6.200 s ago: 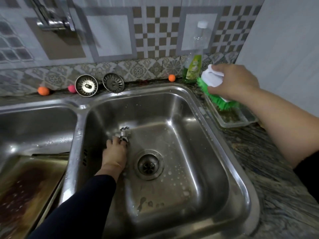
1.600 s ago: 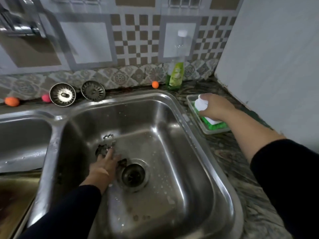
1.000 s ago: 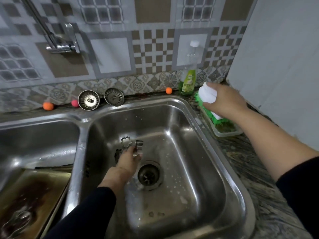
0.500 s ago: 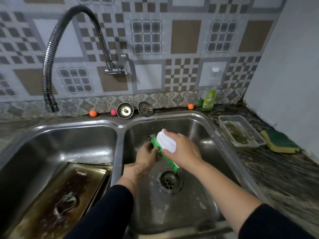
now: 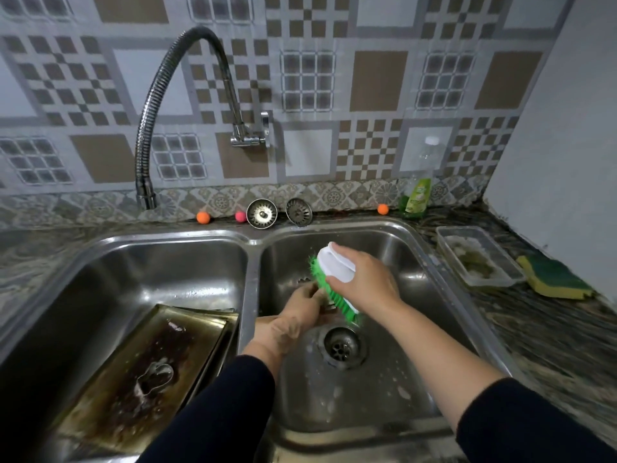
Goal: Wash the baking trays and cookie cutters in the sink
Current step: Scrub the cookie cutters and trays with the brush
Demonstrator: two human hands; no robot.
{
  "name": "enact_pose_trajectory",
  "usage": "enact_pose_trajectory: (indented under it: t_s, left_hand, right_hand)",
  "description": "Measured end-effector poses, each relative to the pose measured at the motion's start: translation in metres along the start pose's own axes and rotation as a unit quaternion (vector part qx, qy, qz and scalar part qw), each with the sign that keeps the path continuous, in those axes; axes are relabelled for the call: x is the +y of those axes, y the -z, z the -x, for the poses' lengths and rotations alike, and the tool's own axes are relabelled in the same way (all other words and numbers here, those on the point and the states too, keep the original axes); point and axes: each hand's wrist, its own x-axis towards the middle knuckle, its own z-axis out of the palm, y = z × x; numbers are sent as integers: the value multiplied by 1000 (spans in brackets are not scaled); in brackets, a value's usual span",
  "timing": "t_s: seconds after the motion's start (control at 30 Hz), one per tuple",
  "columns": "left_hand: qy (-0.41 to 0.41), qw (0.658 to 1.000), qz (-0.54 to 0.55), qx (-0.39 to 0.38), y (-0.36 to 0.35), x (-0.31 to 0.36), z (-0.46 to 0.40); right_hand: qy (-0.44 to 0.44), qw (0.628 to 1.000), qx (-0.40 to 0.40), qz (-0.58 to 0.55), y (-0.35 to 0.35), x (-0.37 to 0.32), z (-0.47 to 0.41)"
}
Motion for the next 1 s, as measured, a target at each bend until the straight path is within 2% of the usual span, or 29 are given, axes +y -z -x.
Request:
enact_pose_trajectory:
  t_s: [0.1, 0.2, 0.3, 0.37, 0.47, 0.6, 0.73, 0.87, 1.0]
  left_hand:
    - [4, 998, 49, 51, 8, 7, 1]
    - [19, 989, 136, 63, 24, 8, 2]
    - [26, 989, 144, -8, 30, 6, 3]
    - [32, 986, 153, -67, 26, 7, 8]
    - [16, 982, 175, -73, 27, 12, 7]
    - [11, 990, 126, -60, 40, 13, 5]
    - [8, 988, 138, -62, 40, 14, 8]
    - [-11, 995, 95, -33, 50, 18, 9]
    - [6, 998, 48, -39, 47, 10, 10]
  right_hand:
    - [14, 999, -25, -29, -10, -1, 17]
    - [-3, 997, -29, -69, -7, 9, 31]
    - [-20, 996, 4, -89, -3, 12, 24]
    - [-6, 998, 10, -57, -4, 3, 16]
    - [4, 1000, 27, -8, -2, -6, 8]
    - [17, 998, -50, 40, -1, -4, 15]
    - [25, 997, -22, 67, 0, -10, 10]
    - [21, 992, -90, 81, -4, -14, 11]
    - [17, 991, -72, 109, -6, -13, 6]
